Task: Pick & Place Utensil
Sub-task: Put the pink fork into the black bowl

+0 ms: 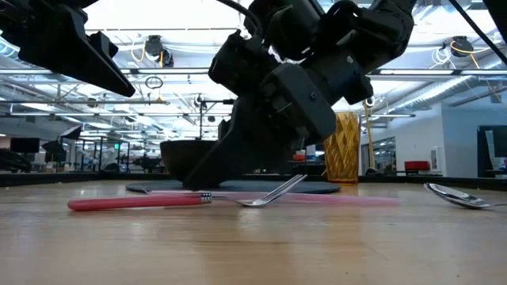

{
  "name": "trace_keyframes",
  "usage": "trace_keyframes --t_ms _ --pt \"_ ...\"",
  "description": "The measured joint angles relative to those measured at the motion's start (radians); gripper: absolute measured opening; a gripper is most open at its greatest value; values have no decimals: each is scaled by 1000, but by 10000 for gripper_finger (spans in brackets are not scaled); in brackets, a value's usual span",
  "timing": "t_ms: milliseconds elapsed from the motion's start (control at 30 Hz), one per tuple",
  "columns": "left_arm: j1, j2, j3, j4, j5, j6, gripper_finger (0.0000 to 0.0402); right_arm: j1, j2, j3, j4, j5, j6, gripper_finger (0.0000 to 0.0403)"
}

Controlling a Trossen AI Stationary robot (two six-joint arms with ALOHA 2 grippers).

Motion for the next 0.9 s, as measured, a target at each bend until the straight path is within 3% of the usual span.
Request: trace_keyframes --t_ms 233,433,633,767,900 --pt "9 0 0 120 61 27 102 -1 -91 0 -77 3 -41 195" --pt "56 18 0 267 143 110 102 12 -238 -46 -266 43 -52 211" --pt "150 153 0 403 299 114 102 35 -441 -235 -397 223 40 211" --pt "208 245 2 477 415 118 102 51 -603 -394 -384 290 145 208" --pt "240 308 35 477 462 113 102 90 -769 -534 -385 351 240 208"
